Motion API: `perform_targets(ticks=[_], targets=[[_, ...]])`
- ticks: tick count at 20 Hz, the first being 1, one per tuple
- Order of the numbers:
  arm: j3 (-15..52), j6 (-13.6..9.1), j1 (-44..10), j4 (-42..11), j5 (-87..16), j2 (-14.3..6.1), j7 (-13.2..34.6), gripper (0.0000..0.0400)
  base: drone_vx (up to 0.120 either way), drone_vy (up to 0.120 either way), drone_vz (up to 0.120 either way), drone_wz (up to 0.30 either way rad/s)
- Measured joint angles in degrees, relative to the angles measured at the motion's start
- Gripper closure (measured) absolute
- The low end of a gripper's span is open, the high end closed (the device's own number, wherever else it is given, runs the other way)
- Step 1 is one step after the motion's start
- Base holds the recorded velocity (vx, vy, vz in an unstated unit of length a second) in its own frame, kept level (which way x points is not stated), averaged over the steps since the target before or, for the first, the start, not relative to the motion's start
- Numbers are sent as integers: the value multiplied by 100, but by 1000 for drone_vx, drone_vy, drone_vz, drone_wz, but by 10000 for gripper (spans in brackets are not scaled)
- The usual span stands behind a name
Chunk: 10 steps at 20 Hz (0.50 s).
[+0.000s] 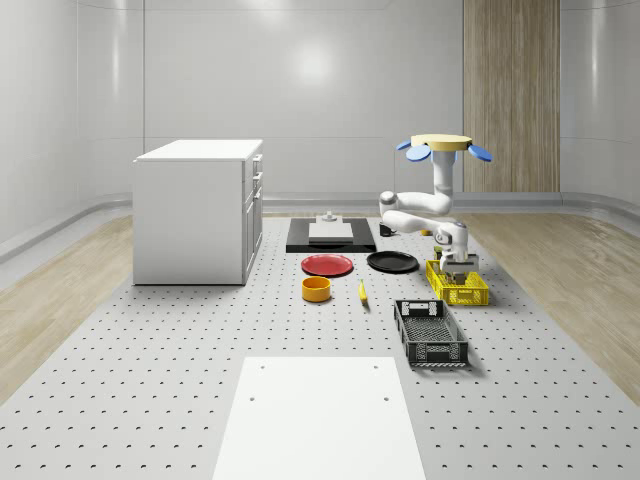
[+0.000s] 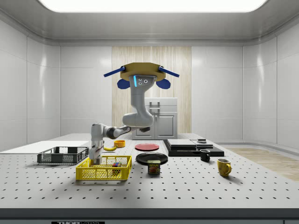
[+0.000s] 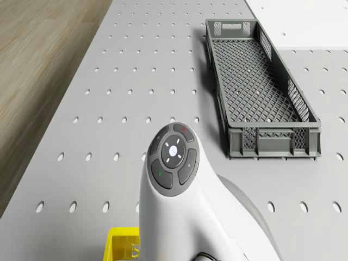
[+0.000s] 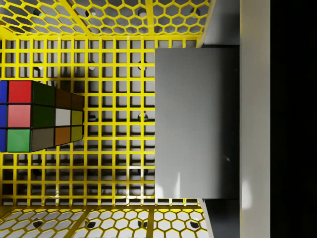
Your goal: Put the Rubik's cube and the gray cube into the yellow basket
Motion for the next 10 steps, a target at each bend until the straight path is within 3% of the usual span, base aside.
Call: perform_targets(ticks=[6, 10], targets=[[-338, 127, -72, 138, -321, 41, -6, 150, 0, 0, 0, 0], [-449, 154, -89, 187, -432, 76, -14, 65, 0, 0, 0, 0]])
